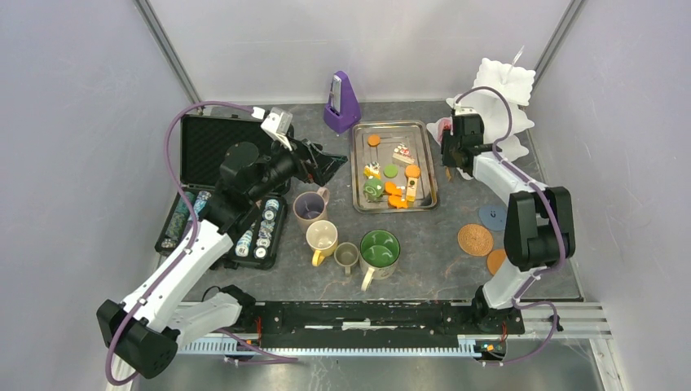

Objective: Serve the afternoon tea

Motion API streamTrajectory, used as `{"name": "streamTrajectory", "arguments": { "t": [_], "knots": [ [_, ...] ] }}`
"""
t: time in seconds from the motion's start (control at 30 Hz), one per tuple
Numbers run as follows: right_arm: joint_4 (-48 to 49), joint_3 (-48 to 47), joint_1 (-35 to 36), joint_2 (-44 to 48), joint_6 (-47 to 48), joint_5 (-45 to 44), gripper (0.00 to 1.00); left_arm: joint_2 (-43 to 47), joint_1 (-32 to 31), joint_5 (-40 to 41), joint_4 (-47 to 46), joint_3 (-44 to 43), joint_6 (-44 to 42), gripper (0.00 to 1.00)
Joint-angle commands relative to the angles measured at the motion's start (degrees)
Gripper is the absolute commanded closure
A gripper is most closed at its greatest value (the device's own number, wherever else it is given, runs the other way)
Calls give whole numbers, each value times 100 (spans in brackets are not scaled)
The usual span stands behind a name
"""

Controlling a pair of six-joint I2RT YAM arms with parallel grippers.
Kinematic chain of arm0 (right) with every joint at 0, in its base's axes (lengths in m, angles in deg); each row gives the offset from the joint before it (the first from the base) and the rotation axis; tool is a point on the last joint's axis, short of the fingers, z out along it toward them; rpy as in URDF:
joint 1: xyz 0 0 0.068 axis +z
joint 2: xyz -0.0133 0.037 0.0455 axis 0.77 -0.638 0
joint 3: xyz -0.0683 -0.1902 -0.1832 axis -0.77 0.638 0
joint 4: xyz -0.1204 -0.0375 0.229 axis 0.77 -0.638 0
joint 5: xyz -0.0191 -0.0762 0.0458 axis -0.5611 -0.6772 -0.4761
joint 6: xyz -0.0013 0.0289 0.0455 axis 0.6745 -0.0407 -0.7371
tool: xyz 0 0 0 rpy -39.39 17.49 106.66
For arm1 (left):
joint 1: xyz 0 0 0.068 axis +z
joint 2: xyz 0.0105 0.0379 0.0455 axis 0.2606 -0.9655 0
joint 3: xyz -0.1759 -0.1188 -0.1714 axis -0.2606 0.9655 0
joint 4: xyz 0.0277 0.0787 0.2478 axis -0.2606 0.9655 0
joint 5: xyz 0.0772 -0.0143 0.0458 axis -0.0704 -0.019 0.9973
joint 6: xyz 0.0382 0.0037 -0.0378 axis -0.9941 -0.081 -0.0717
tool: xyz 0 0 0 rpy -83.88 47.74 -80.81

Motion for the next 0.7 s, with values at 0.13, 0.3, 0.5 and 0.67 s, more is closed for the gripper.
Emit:
{"name": "streamTrajectory", "arguments": {
  "t": [0.13, 0.3, 0.5, 0.67],
  "knots": [
    [163, -720, -1, -406, -83, -401, 87, 201, -78, 101, -59, -148, -336, 0],
    [45, -979, -8, -692, -11, -547, 86, 215, -96, 127, -38, -154, -364, 0],
    [-120, -1233, -15, -990, 32, -738, 85, 198, -113, 112, -33, -158, -349, 0],
    [-115, -1266, -28, -1135, -13, -734, 82, 189, -122, 115, -42, -154, -361, 0]
  ]
}}
